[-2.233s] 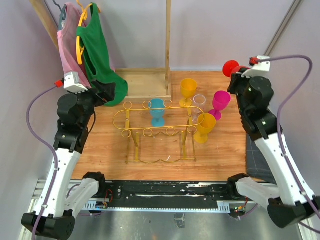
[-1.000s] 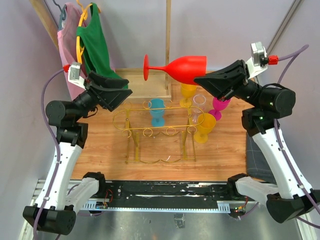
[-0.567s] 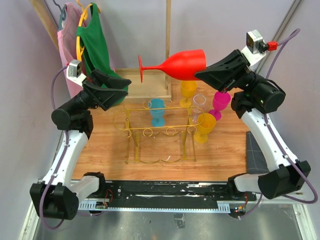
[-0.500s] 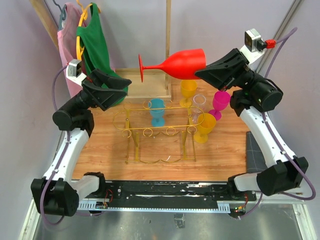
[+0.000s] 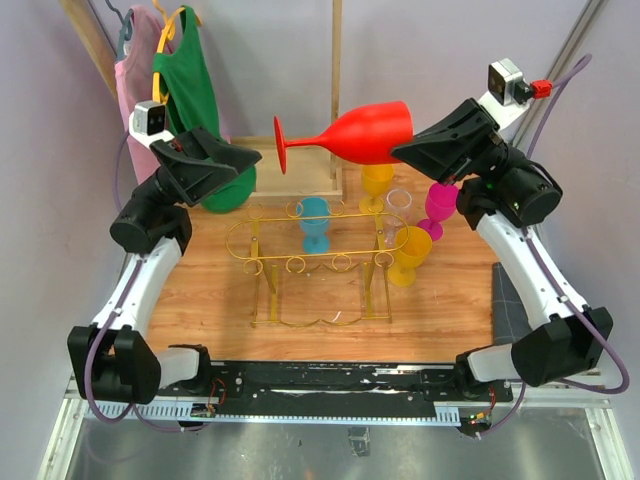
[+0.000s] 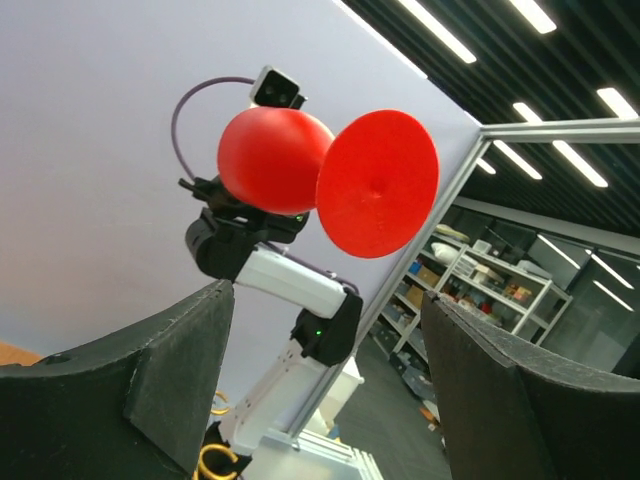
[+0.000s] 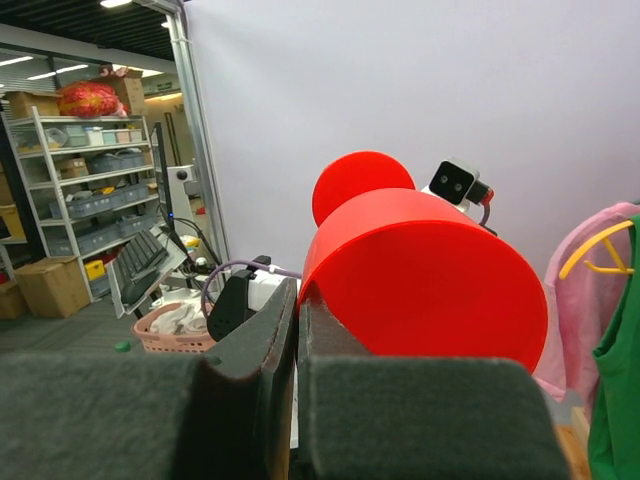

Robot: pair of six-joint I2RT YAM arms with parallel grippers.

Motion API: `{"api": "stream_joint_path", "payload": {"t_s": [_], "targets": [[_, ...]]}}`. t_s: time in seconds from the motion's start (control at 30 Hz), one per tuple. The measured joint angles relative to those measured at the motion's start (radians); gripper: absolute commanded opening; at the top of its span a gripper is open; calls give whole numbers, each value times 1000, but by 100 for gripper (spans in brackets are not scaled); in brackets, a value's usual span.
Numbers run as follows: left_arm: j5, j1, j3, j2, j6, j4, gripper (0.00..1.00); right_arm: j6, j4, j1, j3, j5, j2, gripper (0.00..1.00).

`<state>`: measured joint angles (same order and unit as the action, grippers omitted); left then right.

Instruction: Place the wine glass upside down on the wine glass rack

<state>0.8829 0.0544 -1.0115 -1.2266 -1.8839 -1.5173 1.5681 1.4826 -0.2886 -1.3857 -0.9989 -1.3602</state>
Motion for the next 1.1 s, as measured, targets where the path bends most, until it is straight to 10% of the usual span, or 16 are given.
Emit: {"api": "stream_joint_path", "payload": {"t_s": [0.67,1.1], "targets": [[-101,0,-24,63,-134,-3,68,10,10,-201,-213,17,-219,1],[-142,0,-27,116,-178,-4,41,13,13,-266,-319,26,-322,1]]}}
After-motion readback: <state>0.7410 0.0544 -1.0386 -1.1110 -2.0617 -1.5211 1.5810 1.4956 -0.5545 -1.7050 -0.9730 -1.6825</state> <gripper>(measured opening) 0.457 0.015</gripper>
